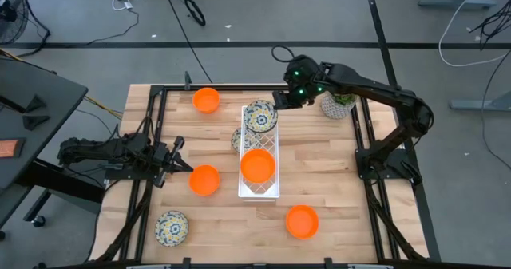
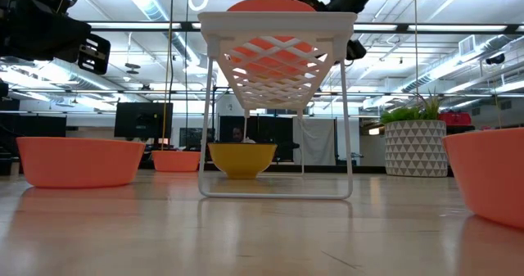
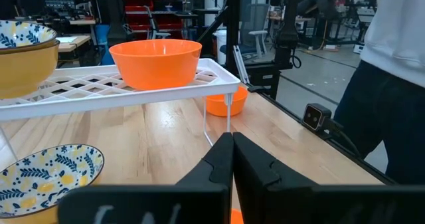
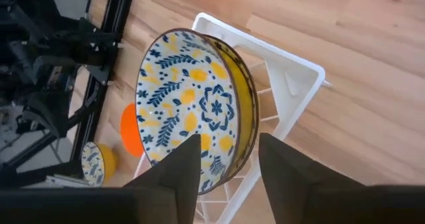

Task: Pick & Place Mini bowls
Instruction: Stack the yellow patterned bowl on top of the yellow patterned bowl on the shelf

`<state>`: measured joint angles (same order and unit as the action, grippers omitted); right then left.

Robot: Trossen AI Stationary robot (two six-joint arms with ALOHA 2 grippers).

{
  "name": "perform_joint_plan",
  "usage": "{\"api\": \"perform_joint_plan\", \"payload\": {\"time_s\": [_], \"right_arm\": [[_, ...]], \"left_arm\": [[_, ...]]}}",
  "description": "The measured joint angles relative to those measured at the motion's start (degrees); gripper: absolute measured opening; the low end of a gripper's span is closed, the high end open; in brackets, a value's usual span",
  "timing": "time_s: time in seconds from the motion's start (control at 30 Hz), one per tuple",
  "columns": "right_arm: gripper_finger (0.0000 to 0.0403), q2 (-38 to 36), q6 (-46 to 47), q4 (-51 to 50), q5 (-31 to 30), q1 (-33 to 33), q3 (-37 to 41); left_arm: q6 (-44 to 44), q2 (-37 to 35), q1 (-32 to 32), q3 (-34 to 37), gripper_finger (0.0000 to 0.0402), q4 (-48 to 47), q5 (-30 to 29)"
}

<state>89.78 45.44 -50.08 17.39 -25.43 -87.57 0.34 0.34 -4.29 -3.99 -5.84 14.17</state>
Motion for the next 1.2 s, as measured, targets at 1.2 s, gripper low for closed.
{"api": "perform_joint_plan", "payload": {"time_s": [1.2], "right_arm": [[0.0001, -3.0, -59.3, 15.8, 7.9, 0.0, 9.4]], "left_arm": [[0.0, 0.0, 0.0, 0.0, 0.0014, 0.0, 0.0]]}}
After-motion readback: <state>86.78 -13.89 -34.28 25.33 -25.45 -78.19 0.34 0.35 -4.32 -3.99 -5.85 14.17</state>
